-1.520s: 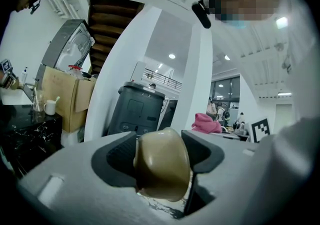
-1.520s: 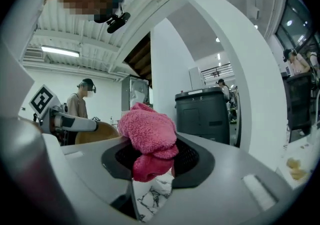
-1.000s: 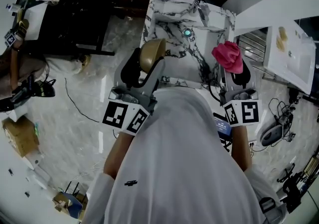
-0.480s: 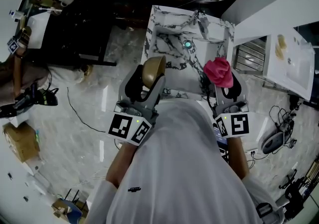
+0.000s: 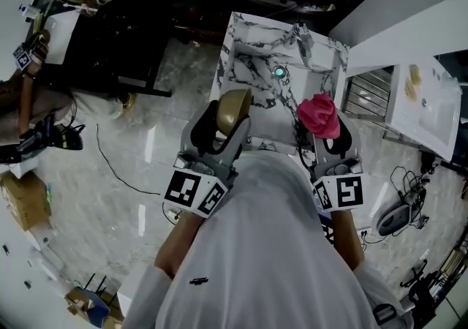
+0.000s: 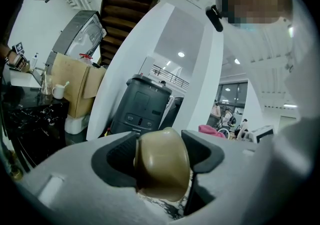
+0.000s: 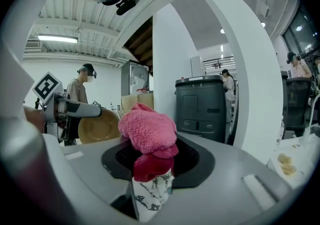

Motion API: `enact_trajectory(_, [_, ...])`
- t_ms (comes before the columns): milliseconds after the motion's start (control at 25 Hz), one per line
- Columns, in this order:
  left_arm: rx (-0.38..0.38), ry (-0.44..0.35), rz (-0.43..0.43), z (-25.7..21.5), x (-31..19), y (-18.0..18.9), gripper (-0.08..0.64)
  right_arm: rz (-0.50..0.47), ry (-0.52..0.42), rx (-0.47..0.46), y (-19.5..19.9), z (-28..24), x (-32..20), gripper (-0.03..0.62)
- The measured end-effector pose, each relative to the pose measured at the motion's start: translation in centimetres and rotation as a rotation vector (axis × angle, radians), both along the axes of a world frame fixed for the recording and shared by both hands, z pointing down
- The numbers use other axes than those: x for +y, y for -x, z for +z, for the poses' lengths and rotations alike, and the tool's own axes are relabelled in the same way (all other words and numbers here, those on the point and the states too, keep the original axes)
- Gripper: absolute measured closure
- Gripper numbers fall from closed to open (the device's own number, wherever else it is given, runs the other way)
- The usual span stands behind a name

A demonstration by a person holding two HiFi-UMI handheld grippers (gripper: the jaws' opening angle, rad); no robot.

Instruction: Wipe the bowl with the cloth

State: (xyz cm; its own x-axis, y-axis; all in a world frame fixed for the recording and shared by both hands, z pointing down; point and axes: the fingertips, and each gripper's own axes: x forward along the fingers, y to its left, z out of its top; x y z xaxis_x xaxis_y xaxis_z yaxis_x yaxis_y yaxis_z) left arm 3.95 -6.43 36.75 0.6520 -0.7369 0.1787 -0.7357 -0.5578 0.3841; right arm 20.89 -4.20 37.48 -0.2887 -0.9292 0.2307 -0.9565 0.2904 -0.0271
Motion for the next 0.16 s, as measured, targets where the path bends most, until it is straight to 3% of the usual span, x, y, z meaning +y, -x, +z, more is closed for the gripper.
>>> enact_trajectory(160, [0.007, 0.001, 0.002, 0.03, 0.06, 0.19, 0.273, -0.009, 0.002, 0.009, 0.36, 0.09, -0.01, 0.440])
